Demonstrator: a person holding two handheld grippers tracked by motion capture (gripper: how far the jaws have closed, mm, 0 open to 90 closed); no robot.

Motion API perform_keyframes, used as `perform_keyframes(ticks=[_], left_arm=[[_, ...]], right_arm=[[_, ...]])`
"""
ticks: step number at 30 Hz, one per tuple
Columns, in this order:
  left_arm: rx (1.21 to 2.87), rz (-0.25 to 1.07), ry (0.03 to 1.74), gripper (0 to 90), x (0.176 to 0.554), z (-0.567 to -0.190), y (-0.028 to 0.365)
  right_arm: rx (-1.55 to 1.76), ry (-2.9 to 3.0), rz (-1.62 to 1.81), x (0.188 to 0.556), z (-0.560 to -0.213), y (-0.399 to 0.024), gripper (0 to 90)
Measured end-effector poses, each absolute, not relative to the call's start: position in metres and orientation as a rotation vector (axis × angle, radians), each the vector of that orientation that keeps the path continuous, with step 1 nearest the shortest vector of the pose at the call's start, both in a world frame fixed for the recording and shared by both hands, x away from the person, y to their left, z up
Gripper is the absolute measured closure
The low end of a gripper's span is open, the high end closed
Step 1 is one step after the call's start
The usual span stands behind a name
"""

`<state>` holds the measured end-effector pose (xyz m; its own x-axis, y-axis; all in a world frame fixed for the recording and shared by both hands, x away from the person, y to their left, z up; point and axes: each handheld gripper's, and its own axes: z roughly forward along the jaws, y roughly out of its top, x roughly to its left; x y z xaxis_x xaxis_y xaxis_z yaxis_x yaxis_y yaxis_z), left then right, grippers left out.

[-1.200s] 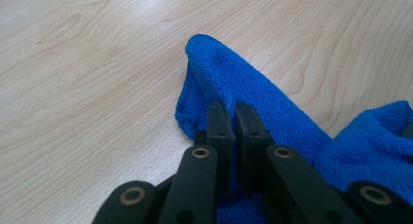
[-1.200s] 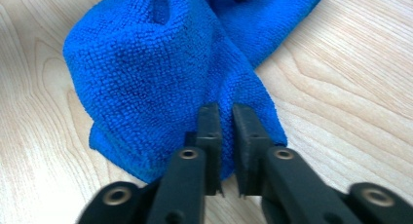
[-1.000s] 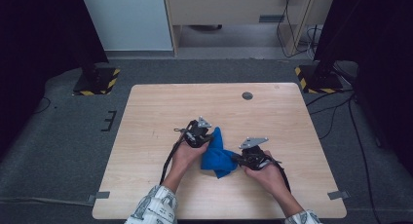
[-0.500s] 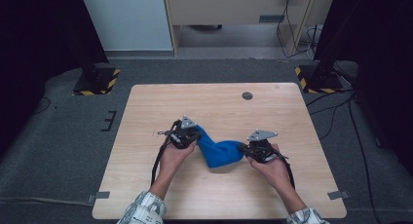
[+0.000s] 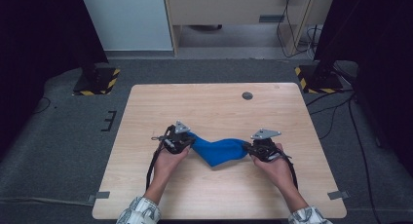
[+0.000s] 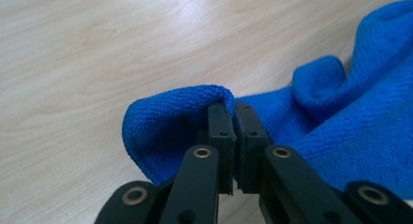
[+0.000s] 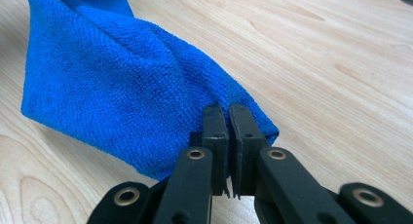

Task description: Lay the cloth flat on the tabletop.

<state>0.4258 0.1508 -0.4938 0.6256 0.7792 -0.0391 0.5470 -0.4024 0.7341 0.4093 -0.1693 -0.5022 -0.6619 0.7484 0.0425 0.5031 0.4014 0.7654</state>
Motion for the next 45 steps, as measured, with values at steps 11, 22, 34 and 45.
perform_keyframes(ticks=[11,22,34,45], left_arm=[[2.144,0.407,1.058,86.8,0.416,-0.508,0.159],[2.028,0.445,1.08,57.5,0.409,-0.498,0.17],[1.935,0.485,1.121,47.5,0.417,-0.491,0.188],[2.001,0.483,1.171,38.5,0.436,-0.513,0.187]], right_arm=[[1.1,2.389,1.095,0.409,-0.51,-0.168,86.9],[1.06,2.424,1.09,0.403,-0.513,-0.162,82.9],[1.063,2.398,1.106,0.399,-0.508,-0.163,70.2],[1.082,2.331,1.138,0.405,-0.504,-0.165,46.7]])
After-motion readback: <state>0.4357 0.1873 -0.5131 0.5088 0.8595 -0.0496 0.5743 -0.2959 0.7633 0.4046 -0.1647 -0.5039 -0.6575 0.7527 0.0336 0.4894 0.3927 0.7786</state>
